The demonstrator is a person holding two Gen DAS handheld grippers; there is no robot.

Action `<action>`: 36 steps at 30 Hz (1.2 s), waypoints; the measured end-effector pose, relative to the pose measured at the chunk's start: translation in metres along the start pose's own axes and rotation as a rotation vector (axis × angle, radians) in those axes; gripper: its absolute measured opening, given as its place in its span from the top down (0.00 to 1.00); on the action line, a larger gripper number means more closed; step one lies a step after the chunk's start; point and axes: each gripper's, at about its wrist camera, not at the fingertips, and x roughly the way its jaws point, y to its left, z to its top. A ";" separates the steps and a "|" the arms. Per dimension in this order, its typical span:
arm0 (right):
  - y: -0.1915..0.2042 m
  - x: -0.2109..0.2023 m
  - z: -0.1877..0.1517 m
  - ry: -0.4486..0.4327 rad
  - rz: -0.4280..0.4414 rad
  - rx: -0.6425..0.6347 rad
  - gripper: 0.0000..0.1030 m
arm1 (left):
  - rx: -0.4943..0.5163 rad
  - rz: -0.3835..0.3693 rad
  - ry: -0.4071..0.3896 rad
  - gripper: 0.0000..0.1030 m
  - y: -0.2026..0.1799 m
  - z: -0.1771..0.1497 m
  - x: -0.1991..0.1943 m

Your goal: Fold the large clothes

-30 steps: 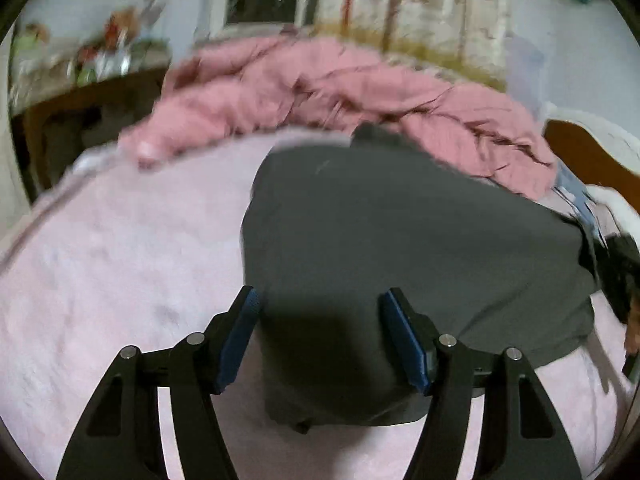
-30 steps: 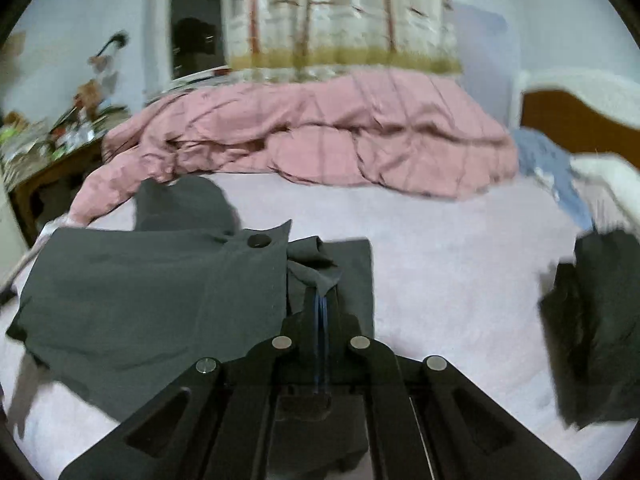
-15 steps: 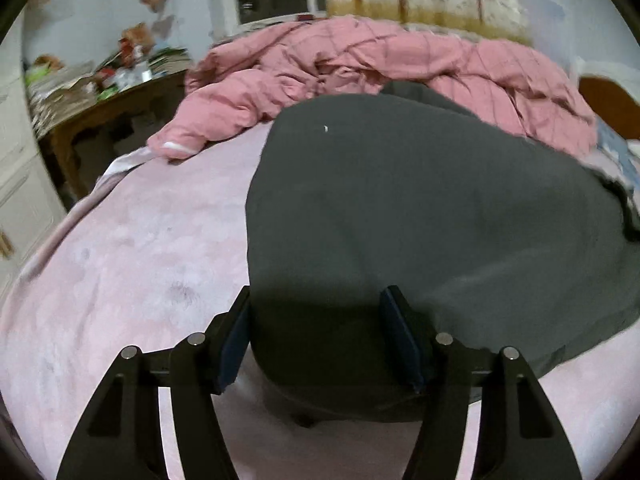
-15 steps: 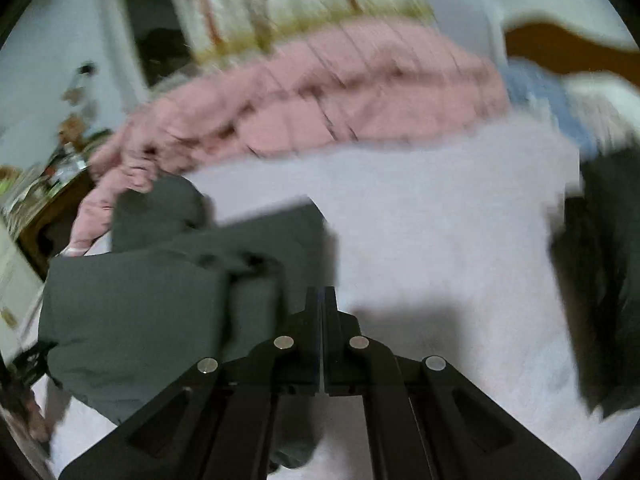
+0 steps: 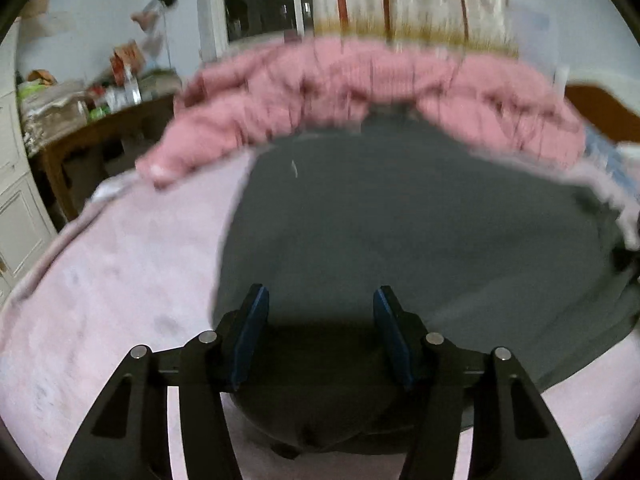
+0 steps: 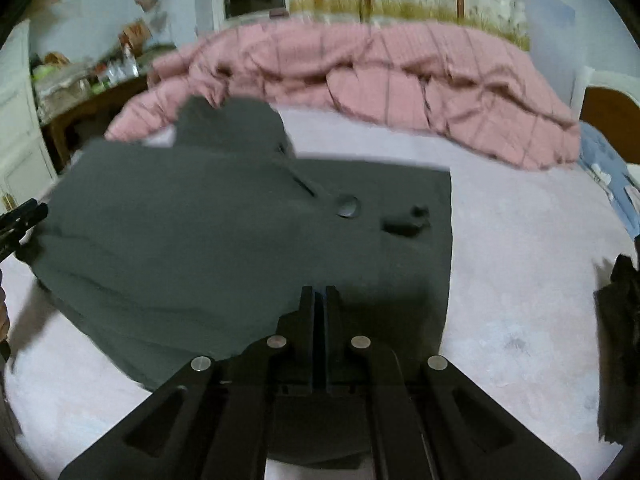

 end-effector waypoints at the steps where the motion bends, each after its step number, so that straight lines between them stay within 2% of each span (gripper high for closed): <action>1: -0.004 0.002 -0.001 0.003 0.017 0.008 0.99 | 0.013 0.002 0.025 0.48 -0.003 -0.001 0.007; 6: -0.007 0.022 -0.009 0.023 0.035 0.045 0.99 | 0.033 -0.016 0.069 0.48 -0.005 0.002 0.012; 9: 0.000 0.021 -0.009 0.017 0.008 0.028 0.99 | 0.053 0.007 0.053 0.48 -0.011 -0.002 0.010; 13: 0.001 0.019 -0.009 0.012 -0.001 0.025 0.99 | 0.025 -0.018 0.033 0.48 -0.005 -0.002 0.007; 14: 0.002 0.018 -0.010 0.009 -0.003 0.027 0.99 | 0.016 -0.026 0.011 0.48 -0.003 -0.001 0.004; 16: 0.002 0.014 -0.011 0.000 -0.010 0.042 0.99 | -0.023 -0.048 -0.104 0.49 0.006 0.000 -0.019; 17: 0.001 0.012 -0.011 -0.003 -0.014 0.056 0.99 | -0.038 -0.035 -0.175 0.49 0.012 0.001 -0.035; 19: 0.001 -0.002 -0.013 -0.018 -0.019 0.091 0.93 | -0.025 -0.015 -0.256 0.40 0.022 0.001 -0.060; 20: 0.001 -0.012 -0.014 -0.033 -0.010 0.097 0.79 | -0.016 -0.006 -0.263 0.33 0.025 0.002 -0.065; 21: 0.000 -0.019 -0.015 -0.045 -0.004 0.101 0.54 | -0.023 0.005 -0.260 0.27 0.030 0.002 -0.069; 23: -0.007 -0.044 -0.013 -0.113 0.003 0.132 0.27 | -0.093 -0.018 -0.224 0.17 0.043 0.002 -0.066; 25: -0.020 -0.058 -0.011 -0.145 0.026 0.172 0.23 | -0.207 -0.079 -0.146 0.12 0.061 0.001 -0.052; 27: -0.040 -0.060 -0.013 -0.139 0.076 0.265 0.14 | -0.333 -0.106 -0.054 0.10 0.079 -0.003 -0.031; 29: -0.062 -0.050 -0.018 -0.076 0.141 0.368 0.14 | -0.438 -0.194 0.038 0.10 0.092 -0.012 -0.009; 32: -0.088 -0.025 -0.030 0.037 0.208 0.513 0.14 | -0.583 -0.368 0.171 0.10 0.106 -0.026 0.024; 34: -0.096 -0.007 -0.038 0.099 0.272 0.558 0.14 | -0.608 -0.406 0.186 0.11 0.105 -0.029 0.031; 36: -0.092 0.009 -0.042 0.136 0.388 0.558 0.12 | -0.570 -0.417 0.188 0.22 0.096 -0.026 0.032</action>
